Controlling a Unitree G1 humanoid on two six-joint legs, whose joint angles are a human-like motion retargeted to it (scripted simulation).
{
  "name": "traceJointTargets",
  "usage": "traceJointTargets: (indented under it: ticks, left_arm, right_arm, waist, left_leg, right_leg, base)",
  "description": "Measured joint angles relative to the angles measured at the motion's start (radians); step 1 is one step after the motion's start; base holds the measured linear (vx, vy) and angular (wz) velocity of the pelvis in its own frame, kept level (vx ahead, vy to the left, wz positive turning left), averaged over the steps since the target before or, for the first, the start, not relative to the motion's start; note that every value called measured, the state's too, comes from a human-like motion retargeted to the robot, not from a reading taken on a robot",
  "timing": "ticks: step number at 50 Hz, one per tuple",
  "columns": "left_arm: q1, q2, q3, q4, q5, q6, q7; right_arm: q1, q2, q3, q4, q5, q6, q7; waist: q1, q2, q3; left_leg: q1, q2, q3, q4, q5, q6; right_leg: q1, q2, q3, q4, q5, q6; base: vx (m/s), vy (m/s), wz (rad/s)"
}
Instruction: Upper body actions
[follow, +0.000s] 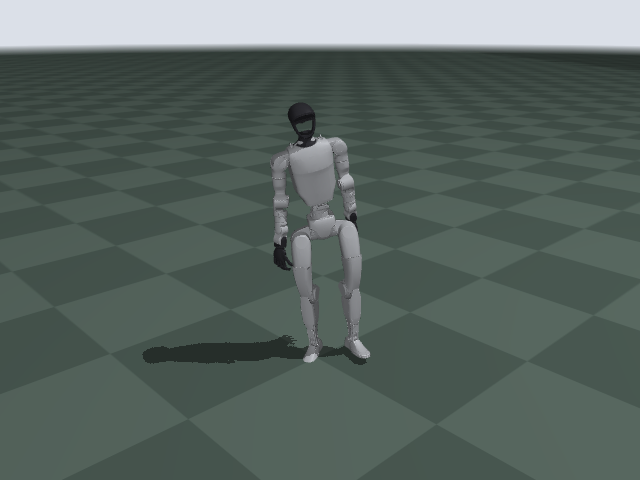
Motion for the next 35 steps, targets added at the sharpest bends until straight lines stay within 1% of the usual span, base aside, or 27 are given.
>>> traceJointTargets:
  ticks: [7,10,12,16,20,27,35]
  left_arm:
    - [0.005,0.002,0.049,0.026,-0.019,0.006,-0.013]
    - [0.008,0.003,0.057,0.011,-0.026,0.002,-0.02]
    - [0.008,0.004,0.061,0.002,-0.033,-0.003,-0.018]
    - [0.002,0.005,0.063,-0.012,-0.041,-0.007,-0.013]
    - [-0.012,0.011,0.047,-0.036,-0.038,-0.011,-0.005]
    - [-0.033,0.024,0.023,-0.094,-0.028,-0.012,-0.003]
    - [-0.028,0.031,0.023,-0.132,-0.022,-0.016,-0.021]
  right_arm:
    - [-0.023,0.079,0.012,-0.066,0.079,-0.02,0.079]
    - [-0.018,0.104,0.047,-0.097,0.065,-0.036,0.129]
    - [-0.014,0.111,0.076,-0.105,0.031,-0.044,0.137]
    - [-0.009,0.104,0.128,-0.089,-0.067,-0.055,0.105]
    - [0.0,0.091,0.146,-0.048,-0.139,-0.042,0.066]
    - [0.027,0.071,0.102,0.036,-0.096,-0.013,0.023]
    - [0.034,0.039,0.063,0.126,-0.056,0.025,-0.016]
  waist:
    - [0.042,-0.021,0.013]
    - [0.049,-0.033,0.023]
    - [0.048,-0.04,0.028]
    - [0.044,-0.051,0.017]
    - [0.041,-0.06,0.003]
    - [0.023,-0.071,-0.029]
    - [0.013,-0.077,-0.044]
  left_leg:
    - [-0.02,-0.033,-0.049,0.009,0.009,0.021]
    - [-0.014,-0.041,-0.059,0.014,0.005,0.029]
    - [-0.01,-0.041,-0.062,0.017,0.004,0.032]
    - [-0.011,-0.037,-0.06,0.021,-0.003,0.035]
    - [-0.005,-0.031,-0.05,0.013,-0.008,0.034]
    - [-0.002,-0.011,-0.028,0.009,-0.02,0.029]
    - [0.03,0.008,0.031,0.003,-0.043,0.022]
  right_leg:
    - [0.028,-0.013,-0.061,0.009,-0.019,0.008]
    - [0.036,-0.015,-0.062,0.024,-0.038,0.006]
    - [0.041,-0.015,-0.035,0.03,-0.048,0.006]
    - [0.037,-0.018,-0.025,0.037,-0.046,0.009]
    - [0.029,-0.018,-0.028,0.035,-0.034,0.01]
    - [0.014,-0.004,0.002,0.008,-0.01,0.02]
    - [-0.003,0.014,0.064,0.002,0.008,0.013]
  base:
    - [-0.13,0.04,0.41]
    - [-0.05,0.0,0.11]
    - [0.0,0.0,0.0]
    - [0.0,0.0,0.0]
    - [0.01,0.0,-0.09]
    - [0.02,-0.01,-0.11]
    - [0.06,-0.03,-0.39]
